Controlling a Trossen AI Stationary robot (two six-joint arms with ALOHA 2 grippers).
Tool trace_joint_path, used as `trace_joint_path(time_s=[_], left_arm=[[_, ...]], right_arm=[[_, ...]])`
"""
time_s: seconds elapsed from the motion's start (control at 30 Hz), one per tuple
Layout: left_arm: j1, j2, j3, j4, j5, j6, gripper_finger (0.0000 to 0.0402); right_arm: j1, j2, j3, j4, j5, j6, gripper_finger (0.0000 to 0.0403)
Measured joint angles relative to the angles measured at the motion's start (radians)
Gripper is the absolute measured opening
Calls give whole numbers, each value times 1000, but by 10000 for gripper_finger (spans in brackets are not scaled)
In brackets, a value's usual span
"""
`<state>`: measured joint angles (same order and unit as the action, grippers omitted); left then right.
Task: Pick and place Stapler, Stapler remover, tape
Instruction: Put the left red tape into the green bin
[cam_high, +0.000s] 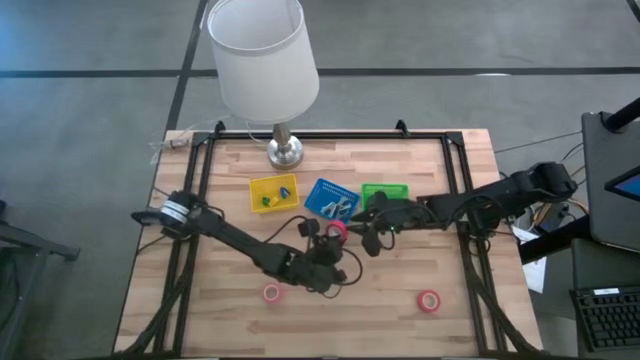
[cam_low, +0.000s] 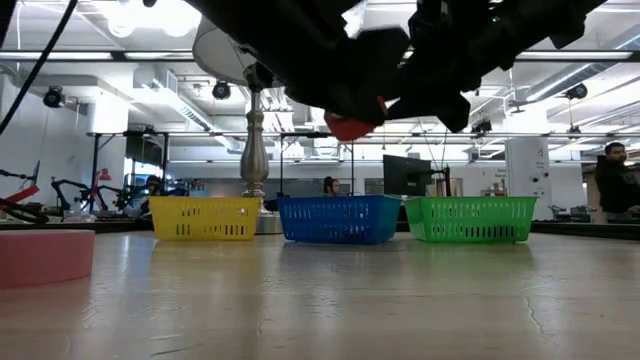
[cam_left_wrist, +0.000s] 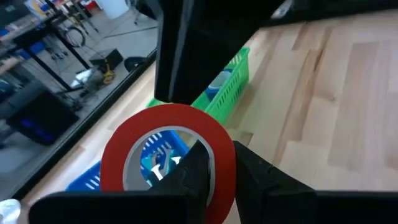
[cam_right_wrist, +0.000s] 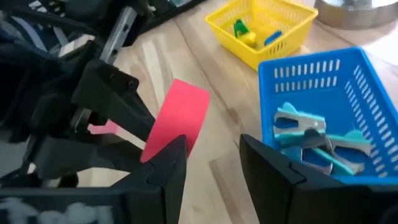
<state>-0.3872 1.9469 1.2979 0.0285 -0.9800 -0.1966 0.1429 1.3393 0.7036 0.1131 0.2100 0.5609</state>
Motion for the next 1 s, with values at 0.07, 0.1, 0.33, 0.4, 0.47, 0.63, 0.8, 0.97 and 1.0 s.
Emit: trace_joint_path(time_s=[0.07, 0.1, 0.33, 0.4, 0.47, 0.63, 0.8, 0.97, 1.0], left_arm=[[4, 22, 23, -3, -10, 16, 51], [6, 27, 29, -8, -18, 16, 51], [15, 38, 39, -70, -30, -60, 51], [17, 35, 33, -79, -32, -67, 51], [20, 34, 33, -70, -34, -67, 51], [29, 34, 56, -67, -30, -62, 51], [32, 35, 65, -69, -32, -62, 51], [33, 35, 64, -61, -32, -62, 51], [34, 35, 60, -56, -32, -62, 51]], right_arm=[[1, 10, 3, -13, 1, 9, 144], [1, 17, 7, -12, 4, 10, 144], [-1, -1, 9, 1, 4, 10, 150], [2, -5, 10, 9, 1, 10, 151], [2, 1, 10, 2, -1, 10, 153], [0, 6, 10, -1, -1, 8, 161], [1, 4, 10, -1, 0, 5, 167], [1, 4, 10, -1, -2, 5, 174], [1, 4, 10, -1, -3, 5, 175]])
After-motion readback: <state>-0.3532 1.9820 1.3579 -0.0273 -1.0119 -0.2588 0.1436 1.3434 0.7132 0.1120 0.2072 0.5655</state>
